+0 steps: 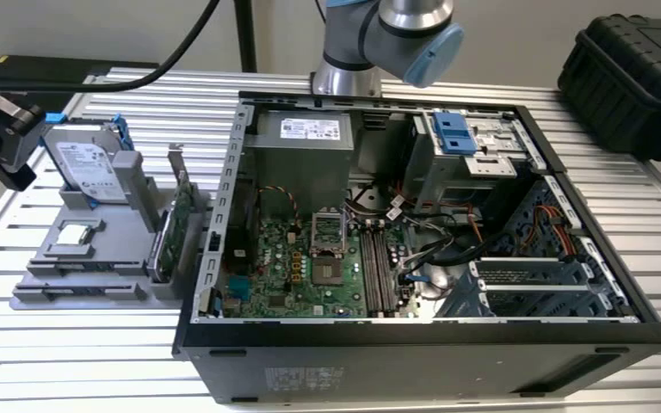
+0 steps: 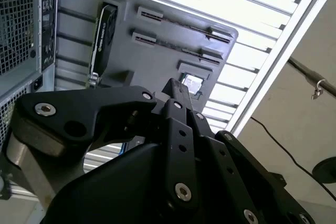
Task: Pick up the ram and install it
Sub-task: 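Pick up the ram and move it above insertion slot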
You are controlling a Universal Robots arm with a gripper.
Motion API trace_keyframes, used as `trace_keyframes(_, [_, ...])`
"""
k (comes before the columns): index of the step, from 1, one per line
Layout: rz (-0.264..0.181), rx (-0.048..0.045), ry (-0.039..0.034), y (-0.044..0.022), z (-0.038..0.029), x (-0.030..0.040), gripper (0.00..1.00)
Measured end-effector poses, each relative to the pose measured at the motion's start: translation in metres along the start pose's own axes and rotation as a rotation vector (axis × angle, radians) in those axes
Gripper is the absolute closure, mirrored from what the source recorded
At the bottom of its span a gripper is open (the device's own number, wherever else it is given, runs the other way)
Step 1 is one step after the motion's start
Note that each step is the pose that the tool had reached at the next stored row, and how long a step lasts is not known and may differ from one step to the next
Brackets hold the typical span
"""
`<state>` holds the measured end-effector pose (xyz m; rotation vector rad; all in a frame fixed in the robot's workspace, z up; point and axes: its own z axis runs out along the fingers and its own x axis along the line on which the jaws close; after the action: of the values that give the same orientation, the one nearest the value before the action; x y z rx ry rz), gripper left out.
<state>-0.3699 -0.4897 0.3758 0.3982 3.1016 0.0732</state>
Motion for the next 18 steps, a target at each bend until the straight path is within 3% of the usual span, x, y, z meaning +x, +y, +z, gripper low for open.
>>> trace_keyframes(18, [0.088,0.0007,-0.0042,0.0000,0.0005,0.0000,1.00])
